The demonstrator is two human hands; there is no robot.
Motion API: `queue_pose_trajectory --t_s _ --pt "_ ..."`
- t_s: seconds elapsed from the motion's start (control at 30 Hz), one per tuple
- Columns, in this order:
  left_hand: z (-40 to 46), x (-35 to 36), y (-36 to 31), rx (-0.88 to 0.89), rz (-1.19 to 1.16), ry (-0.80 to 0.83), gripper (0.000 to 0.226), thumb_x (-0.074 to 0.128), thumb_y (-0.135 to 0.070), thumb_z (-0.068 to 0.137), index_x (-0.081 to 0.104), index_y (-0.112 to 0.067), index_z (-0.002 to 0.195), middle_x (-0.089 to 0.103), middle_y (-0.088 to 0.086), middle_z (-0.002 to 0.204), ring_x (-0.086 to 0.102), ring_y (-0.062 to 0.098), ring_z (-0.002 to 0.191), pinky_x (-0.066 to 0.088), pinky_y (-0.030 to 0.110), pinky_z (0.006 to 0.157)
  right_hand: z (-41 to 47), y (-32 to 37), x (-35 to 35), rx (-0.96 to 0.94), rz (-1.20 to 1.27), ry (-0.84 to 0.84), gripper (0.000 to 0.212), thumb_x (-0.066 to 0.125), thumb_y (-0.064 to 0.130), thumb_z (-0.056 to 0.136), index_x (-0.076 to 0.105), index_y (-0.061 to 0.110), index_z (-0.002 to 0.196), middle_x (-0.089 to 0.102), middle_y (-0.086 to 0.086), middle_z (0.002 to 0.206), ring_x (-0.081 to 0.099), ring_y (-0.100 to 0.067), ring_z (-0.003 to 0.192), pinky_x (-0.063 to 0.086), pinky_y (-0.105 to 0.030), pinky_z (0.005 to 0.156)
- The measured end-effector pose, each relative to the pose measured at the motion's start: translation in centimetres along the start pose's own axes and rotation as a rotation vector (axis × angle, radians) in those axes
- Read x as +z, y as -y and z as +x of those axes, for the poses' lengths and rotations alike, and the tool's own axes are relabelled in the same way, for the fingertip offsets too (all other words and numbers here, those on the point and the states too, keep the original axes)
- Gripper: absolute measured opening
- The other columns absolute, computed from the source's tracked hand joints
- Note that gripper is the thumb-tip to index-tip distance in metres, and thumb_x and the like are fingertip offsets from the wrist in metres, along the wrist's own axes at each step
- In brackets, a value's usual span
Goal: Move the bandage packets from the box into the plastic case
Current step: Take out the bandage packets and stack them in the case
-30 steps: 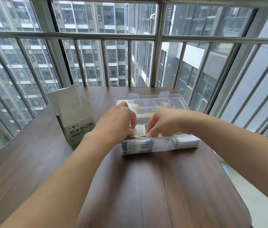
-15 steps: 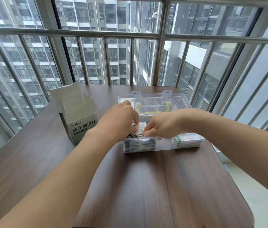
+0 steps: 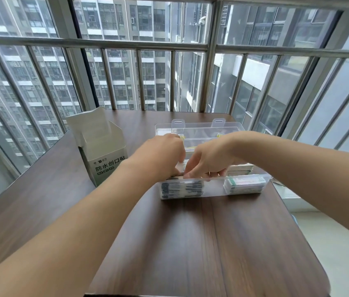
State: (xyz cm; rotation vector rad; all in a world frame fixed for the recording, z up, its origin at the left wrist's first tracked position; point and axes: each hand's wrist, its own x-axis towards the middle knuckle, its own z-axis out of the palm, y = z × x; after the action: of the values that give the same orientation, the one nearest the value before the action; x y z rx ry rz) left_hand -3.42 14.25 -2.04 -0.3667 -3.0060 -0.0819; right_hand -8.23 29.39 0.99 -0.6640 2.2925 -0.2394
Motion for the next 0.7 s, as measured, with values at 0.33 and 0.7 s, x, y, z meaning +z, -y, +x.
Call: queue_pose_trajectory --t_s 0.33,0.7 --pt "-0.2 0.4 1.2 0.037 -0.093 -0.005 0.024 0.075 -0.032 0.086 0.072 -0.038 0.109 0.058 -0.007 0.118 0.058 0.019 0.106 0.051 0.039 0.087 0.5 0.6 0.4 -0.045 -0.16 -0.154 0.038 0.064 0.04 0.094 0.071 0.009 0.117 0.054 -0.002 0.065 0.049 -0.021 0.059 0.046 -0.026 0.06" --pt "-0.1 0.9 1.7 0.055 -0.119 -0.002 0.015 0.073 -0.027 0.086 0.075 -0.037 0.097 0.059 -0.007 0.113 0.061 0.023 0.099 0.053 0.043 0.082 2.3 2.4 0.2 0.122 -0.127 0.122 0.035 0.053 0.027 0.1 0.037 0.021 0.07 0.026 0.006 0.051 0.015 -0.012 0.041 0.016 -0.021 0.042"
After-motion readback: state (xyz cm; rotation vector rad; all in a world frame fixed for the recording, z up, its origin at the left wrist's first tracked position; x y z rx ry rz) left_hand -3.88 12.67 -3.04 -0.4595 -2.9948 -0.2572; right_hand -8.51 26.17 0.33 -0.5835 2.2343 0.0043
